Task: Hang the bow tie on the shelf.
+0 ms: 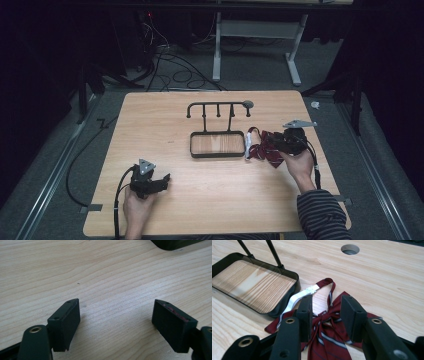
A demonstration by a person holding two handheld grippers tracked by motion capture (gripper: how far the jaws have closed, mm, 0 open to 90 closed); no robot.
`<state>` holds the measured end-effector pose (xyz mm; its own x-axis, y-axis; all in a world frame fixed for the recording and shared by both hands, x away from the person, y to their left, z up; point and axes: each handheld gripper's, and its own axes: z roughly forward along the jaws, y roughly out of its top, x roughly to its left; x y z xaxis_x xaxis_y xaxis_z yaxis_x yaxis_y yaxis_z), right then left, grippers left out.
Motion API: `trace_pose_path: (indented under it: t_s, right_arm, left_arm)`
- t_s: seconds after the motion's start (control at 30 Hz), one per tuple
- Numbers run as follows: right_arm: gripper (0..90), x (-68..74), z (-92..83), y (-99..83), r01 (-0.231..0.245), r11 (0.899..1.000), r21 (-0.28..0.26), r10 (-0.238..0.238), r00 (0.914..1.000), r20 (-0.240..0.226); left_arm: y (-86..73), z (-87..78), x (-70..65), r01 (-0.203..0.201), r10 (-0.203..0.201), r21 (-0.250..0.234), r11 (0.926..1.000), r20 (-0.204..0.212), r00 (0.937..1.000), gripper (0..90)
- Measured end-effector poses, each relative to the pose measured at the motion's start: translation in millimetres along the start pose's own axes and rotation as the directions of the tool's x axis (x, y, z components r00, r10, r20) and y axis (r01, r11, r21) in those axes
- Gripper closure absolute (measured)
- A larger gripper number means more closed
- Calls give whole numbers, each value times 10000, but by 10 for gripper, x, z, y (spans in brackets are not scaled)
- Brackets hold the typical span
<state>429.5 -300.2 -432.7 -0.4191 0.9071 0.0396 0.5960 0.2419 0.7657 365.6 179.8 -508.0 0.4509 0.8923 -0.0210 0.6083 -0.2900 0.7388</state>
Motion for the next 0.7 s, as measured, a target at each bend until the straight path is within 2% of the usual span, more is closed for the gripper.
trace_pose_path:
  t_s: [0.4, 0.7]
  right_arm:
    - [650, -56, 199, 154, -171, 9997, 190, 173, 9997, -151]
    - [651, -91, 441, 243, -319, 9975, 633, 331, 9993, -175]
  left_arm:
    - [0, 0, 0, -10, 10, 3, 10000, -7, 10000, 232]
    - [-1, 1, -2, -10, 10, -17, 10000, -28, 10000, 232]
